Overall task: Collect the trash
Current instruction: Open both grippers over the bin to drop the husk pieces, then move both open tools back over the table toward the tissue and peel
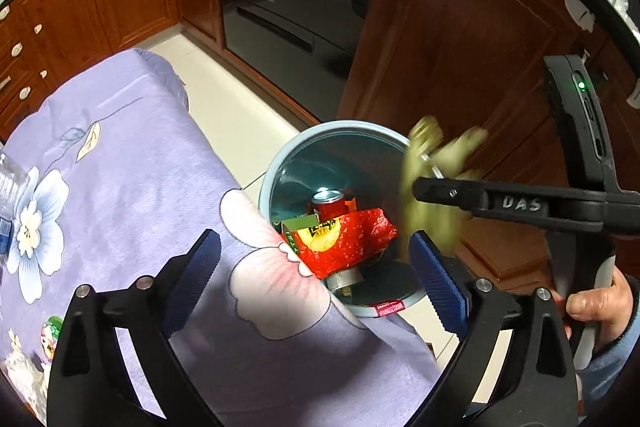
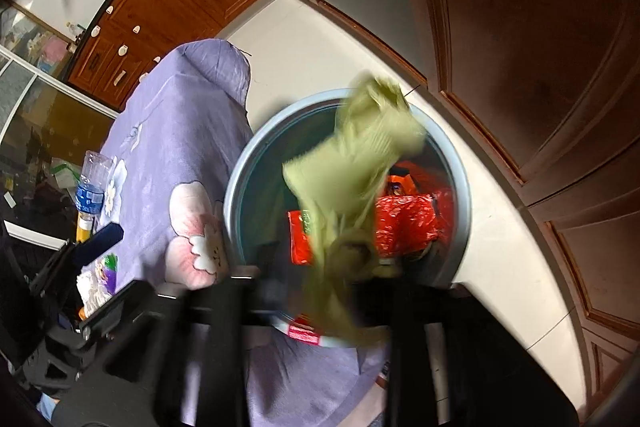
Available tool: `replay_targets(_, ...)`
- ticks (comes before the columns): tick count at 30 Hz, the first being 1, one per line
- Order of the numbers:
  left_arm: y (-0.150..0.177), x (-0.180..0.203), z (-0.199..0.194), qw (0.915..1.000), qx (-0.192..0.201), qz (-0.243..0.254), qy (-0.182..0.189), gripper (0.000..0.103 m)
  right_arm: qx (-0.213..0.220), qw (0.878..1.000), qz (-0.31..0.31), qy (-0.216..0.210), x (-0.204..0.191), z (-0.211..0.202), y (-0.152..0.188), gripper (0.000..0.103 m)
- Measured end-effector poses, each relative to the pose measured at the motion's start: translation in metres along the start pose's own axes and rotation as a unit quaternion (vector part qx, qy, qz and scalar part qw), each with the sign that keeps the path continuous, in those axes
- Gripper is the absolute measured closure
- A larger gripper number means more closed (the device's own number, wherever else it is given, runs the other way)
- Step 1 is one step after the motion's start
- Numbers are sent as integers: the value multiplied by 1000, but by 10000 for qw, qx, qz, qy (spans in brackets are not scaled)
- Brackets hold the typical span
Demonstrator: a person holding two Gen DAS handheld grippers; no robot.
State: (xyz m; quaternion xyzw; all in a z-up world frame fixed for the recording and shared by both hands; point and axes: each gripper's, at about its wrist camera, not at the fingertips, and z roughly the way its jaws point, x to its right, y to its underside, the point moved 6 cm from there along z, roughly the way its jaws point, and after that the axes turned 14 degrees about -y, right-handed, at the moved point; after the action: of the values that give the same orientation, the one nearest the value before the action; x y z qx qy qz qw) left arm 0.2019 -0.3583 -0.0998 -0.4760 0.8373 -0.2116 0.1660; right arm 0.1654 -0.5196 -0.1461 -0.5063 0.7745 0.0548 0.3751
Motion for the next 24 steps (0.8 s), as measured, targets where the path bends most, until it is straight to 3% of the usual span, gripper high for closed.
replay_targets(5, 3, -10, 0, 10000, -25, -80, -10, 7, 21, 10000, 25, 91, -4, 1, -1, 27)
replay_targets(15, 13, -21, -16, 9997, 24, -231, 79, 5, -27, 9994, 138, 308, -11, -5, 12, 21)
replay_targets(24, 34, -54, -55, 9983, 279, -506, -31, 4, 57, 9998, -93, 192, -54, -15, 26, 18)
